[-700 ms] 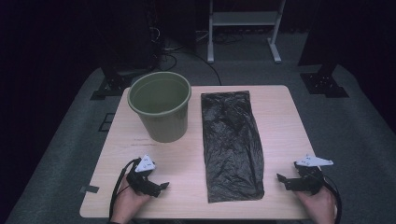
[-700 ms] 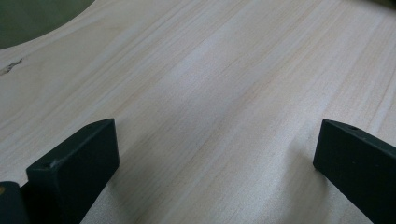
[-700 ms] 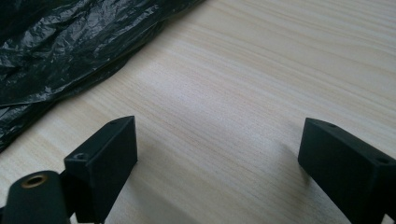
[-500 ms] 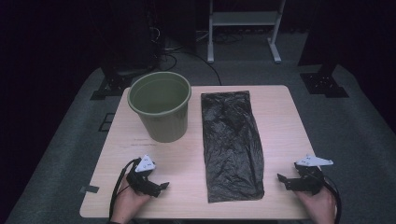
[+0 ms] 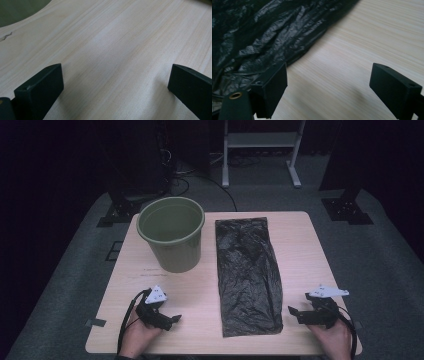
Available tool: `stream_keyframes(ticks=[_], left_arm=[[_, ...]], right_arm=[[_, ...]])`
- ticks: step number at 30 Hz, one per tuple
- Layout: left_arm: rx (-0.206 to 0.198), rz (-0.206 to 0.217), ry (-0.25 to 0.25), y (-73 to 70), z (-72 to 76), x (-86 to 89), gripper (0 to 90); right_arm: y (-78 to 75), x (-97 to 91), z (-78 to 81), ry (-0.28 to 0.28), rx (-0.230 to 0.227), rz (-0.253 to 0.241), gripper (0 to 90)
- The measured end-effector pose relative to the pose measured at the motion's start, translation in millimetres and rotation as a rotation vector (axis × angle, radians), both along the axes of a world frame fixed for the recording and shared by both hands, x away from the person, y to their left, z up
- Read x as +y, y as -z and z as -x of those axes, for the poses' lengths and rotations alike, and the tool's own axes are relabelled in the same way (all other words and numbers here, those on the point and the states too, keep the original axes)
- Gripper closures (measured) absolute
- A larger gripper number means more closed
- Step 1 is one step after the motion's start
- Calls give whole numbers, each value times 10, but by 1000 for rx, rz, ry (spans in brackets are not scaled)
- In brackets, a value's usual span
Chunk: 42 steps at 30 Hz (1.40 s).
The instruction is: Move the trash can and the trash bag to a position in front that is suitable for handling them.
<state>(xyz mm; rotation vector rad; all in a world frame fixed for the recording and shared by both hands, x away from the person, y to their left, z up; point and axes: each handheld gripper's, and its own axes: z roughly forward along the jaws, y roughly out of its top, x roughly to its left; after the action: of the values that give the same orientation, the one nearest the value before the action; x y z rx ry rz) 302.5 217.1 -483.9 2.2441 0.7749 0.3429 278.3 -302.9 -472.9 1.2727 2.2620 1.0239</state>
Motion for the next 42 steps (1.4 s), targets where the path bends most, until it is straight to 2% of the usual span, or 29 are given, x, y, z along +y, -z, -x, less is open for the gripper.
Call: stream_keyframes(ticks=[8,14,21,28,30,32,36,39,42], left_arm=[[0,0,0,0,-2,-1,0],[0,0,0,0,-2,-1,0],[0,-1,1,0,-1,-1,0],[0,0,1,0,-1,-1,0],[-1,0,1,1,-1,-1,0],[0,0,1,0,-1,-1,0],[0,-1,1,0,-1,-1,0],[0,0,1,0,-1,-1,0],[0,0,1,0,-2,-1,0]], right_arm=[[-26,260,-97,-51,8,-24,149],[3,424,-138,-88,29,-14,150],[50,539,-162,-110,46,24,262],[30,514,-126,-114,20,47,670],[28,494,-127,-116,22,43,810],[32,475,-133,-125,30,28,900],[22,441,-136,-119,40,23,900],[-13,369,-133,-98,30,13,900],[-53,258,-125,-72,19,24,900]])
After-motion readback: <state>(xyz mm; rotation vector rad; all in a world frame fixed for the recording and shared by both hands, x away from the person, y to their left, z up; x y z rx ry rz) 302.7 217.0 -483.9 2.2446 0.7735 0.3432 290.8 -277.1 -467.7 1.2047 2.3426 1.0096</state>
